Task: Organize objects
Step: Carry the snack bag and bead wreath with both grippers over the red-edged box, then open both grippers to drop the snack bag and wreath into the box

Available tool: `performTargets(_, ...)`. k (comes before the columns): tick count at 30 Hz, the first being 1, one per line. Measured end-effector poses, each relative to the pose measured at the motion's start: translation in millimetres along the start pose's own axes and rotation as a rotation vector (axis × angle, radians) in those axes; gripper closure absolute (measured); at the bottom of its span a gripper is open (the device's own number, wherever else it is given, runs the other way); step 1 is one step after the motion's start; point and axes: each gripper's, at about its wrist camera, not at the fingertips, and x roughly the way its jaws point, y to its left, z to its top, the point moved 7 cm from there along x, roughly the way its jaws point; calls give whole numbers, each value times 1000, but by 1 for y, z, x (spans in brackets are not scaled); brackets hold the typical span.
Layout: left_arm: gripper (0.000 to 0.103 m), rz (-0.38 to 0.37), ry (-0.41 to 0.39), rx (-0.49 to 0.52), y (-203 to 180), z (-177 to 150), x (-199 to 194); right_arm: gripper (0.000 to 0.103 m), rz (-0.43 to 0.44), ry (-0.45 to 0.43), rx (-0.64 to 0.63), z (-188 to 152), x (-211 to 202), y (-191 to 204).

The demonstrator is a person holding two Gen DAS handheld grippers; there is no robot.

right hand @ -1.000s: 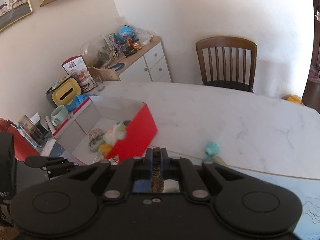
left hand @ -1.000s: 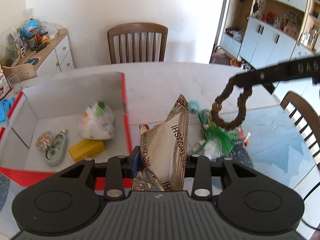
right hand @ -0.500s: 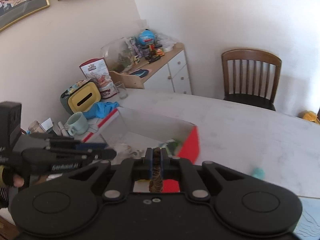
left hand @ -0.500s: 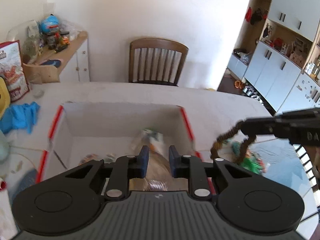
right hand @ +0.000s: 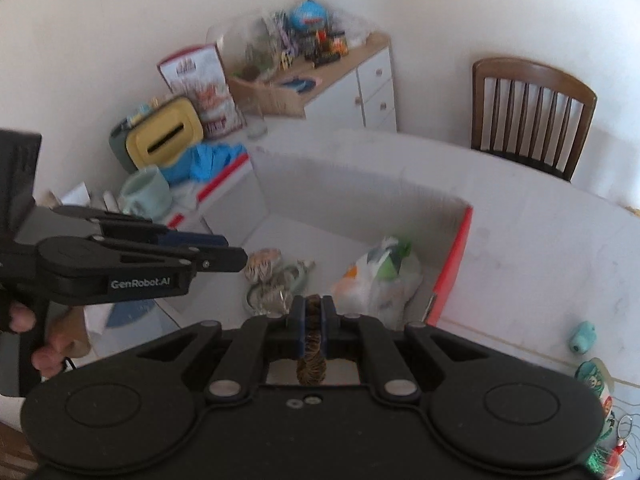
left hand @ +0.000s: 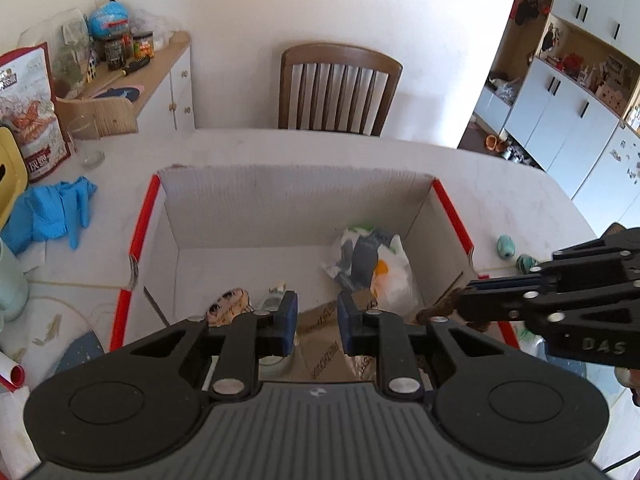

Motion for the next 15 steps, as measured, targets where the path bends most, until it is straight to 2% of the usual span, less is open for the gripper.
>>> performTargets(10,82,-6,45,12,-6,-17,11,94,-46,81,-32,-22,16,0)
performTargets(15,82,18,43,17,-10,-19,9,80,-37,81,-41,-25,11,3)
